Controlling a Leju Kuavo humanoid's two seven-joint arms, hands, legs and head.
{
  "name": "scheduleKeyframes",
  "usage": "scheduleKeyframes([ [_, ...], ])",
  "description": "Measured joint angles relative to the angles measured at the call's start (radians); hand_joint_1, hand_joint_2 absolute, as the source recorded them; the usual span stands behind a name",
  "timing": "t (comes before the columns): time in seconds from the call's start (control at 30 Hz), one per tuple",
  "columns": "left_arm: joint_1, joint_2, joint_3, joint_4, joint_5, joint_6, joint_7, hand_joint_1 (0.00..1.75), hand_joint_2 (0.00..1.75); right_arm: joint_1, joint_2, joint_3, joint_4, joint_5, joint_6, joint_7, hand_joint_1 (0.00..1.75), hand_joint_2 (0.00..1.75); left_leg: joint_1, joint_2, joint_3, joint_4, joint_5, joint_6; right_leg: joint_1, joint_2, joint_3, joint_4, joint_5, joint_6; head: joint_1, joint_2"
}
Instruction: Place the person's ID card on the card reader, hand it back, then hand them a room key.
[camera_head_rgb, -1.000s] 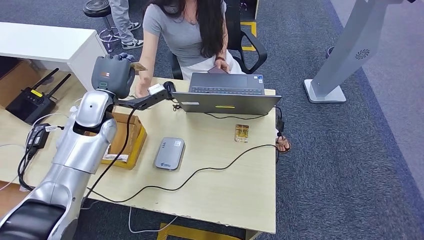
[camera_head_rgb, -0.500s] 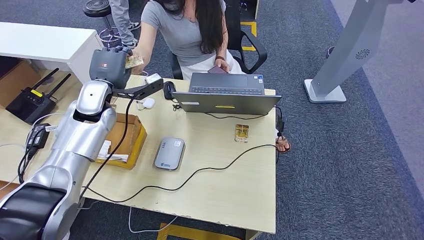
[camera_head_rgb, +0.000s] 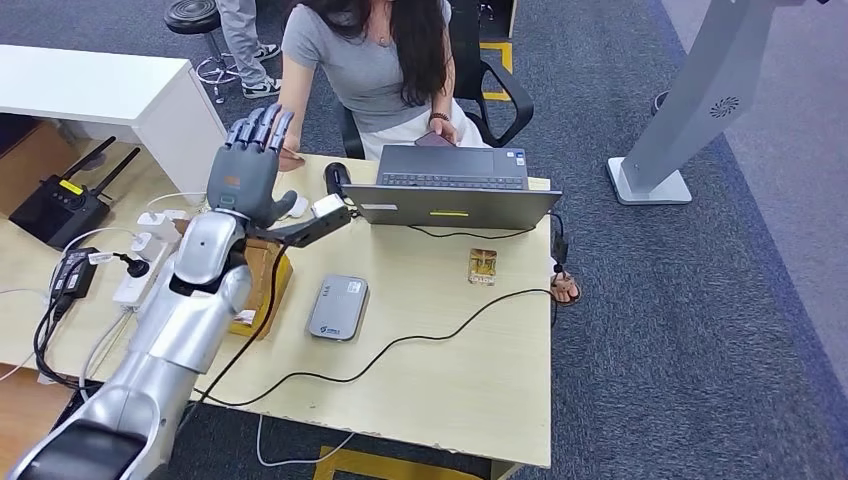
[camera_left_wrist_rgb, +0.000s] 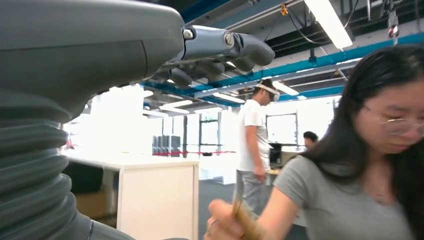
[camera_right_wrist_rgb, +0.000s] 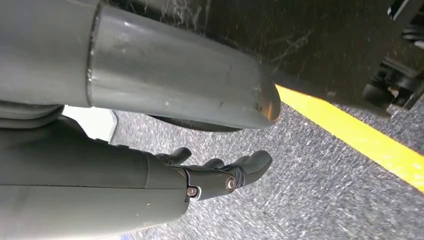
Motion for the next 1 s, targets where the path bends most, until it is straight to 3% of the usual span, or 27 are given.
scheduleKeyframes([
  [0.13,0.254,0.017,-0.001,-0.223,0.044,0.092,-0.032,0.0,1.75,0.004,0.0,-0.019,0.0,-0.023,-0.018,0.001,0.0,0.0,0.0,0.002,-0.001,0.0,-0.002,0.0,0.0,0.003,-0.002,0.0,-0.001,0.0,0.0,0.0],
  [0.23,0.382,0.037,0.0,-0.334,0.061,0.118,-0.047,0.0,1.75,0.006,0.0,-0.031,0.0,-0.031,-0.023,0.001,0.0,0.0,0.0,0.001,-0.002,0.0,-0.002,0.0,0.0,0.001,-0.003,0.0,-0.001,0.0,0.0,0.0],
  [0.5,0.542,0.065,0.01,-0.487,0.092,0.117,-0.067,0.0,1.75,0.007,0.002,-0.053,0.001,-0.048,-0.03,0.0,0.0,0.0,0.0,0.001,-0.002,0.0,-0.001,-0.001,0.0,0.0,-0.002,0.0,-0.001,0.0,0.0,0.0],
  [0.63,0.671,0.095,0.063,-0.554,0.127,0.028,-0.027,0.0,1.75,0.012,0.001,-0.068,0.003,-0.058,-0.018,-0.011,0.0,0.0,0.0,0.001,-0.002,0.0,-0.001,-0.001,0.0,0.001,-0.003,0.0,-0.001,0.0,0.0,0.0],
  [0.8,0.707,0.149,0.172,-0.544,0.162,-0.174,0.048,0.0,1.75,0.013,-0.004,-0.074,0.006,-0.05,0.003,-0.018,0.0,0.0,0.001,0.0,-0.003,0.0,-0.001,-0.001,0.001,-0.001,-0.004,0.0,-0.001,0.0,0.0,0.0],
  [1.0,0.646,0.168,0.237,-0.459,0.16,-0.248,0.058,0.0,1.75,0.013,-0.004,-0.074,0.007,-0.045,0.006,-0.017,0.0,0.0,0.002,-0.001,-0.003,0.0,0.002,-0.002,0.002,-0.001,-0.003,0.0,0.0,-0.001,0.0,0.0],
])
